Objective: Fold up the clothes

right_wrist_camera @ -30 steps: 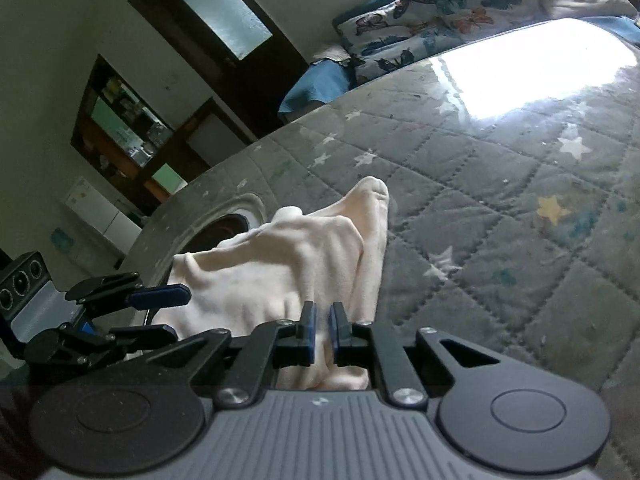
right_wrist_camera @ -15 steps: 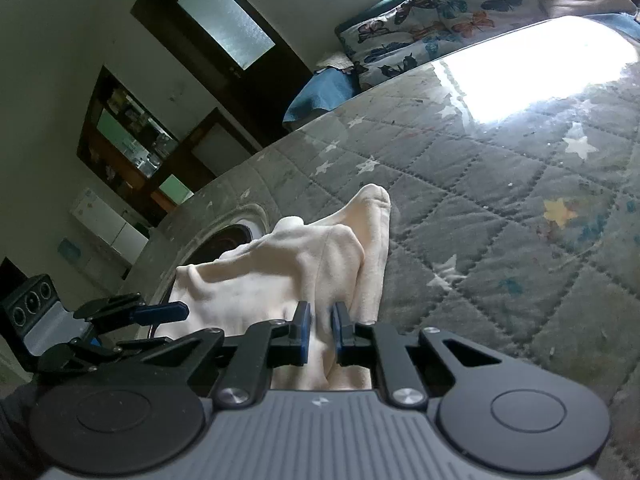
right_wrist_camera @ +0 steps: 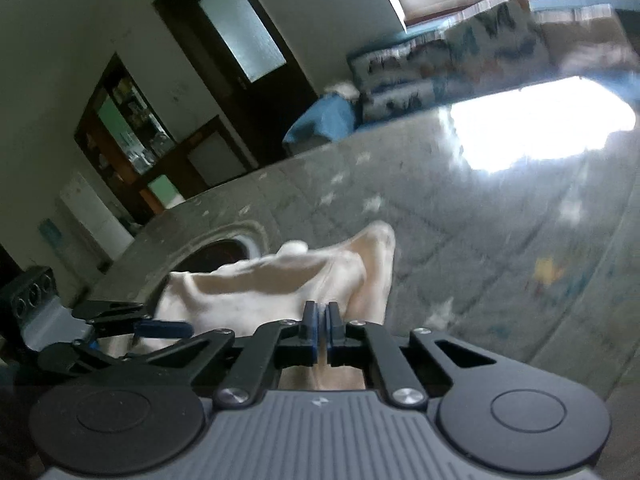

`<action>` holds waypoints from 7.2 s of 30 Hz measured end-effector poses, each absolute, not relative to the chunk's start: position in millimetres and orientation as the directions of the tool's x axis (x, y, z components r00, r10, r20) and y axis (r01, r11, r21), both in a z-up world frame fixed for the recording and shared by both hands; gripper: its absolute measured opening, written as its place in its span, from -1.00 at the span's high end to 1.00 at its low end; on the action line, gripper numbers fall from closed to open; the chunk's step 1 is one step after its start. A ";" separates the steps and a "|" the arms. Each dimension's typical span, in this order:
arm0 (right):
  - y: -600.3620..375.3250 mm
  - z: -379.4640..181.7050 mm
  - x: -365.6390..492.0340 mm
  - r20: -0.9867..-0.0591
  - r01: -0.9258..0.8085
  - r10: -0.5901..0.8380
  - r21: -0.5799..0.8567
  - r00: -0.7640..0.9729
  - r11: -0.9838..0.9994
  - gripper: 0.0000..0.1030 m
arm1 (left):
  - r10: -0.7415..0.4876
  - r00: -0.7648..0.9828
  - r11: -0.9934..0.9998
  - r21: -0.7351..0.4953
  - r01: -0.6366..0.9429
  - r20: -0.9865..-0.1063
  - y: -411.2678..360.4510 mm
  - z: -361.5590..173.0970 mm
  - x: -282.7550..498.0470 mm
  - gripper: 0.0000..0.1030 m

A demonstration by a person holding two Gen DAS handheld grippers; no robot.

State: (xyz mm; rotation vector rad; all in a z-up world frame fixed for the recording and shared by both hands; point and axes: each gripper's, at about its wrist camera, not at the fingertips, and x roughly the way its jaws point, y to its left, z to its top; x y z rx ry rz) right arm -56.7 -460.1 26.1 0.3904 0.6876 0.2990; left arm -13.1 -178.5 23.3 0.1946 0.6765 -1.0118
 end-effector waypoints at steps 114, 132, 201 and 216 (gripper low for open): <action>-537.9 83.1 -138.0 -0.509 0.196 -0.122 0.095 0.852 0.976 0.74 | -0.705 0.406 0.640 -0.275 0.718 -0.582 -306.1 75.0 -2.5 0.67; -557.6 41.1 -157.4 -0.555 0.364 -0.302 0.001 0.775 0.932 0.31 | -0.646 0.410 0.642 -0.167 0.748 -0.643 -346.7 32.6 3.0 0.19; -310.2 29.4 -36.9 -0.572 -0.258 0.237 0.046 0.785 0.965 -0.34 | -0.084 0.786 0.996 -0.043 0.073 -0.613 19.0 14.4 -57.2 -0.31; -290.0 7.1 -5.8 -0.633 -0.211 0.177 0.021 0.754 0.977 -0.85 | -0.041 0.798 0.999 -0.043 0.019 -0.602 38.5 4.9 -41.0 -0.67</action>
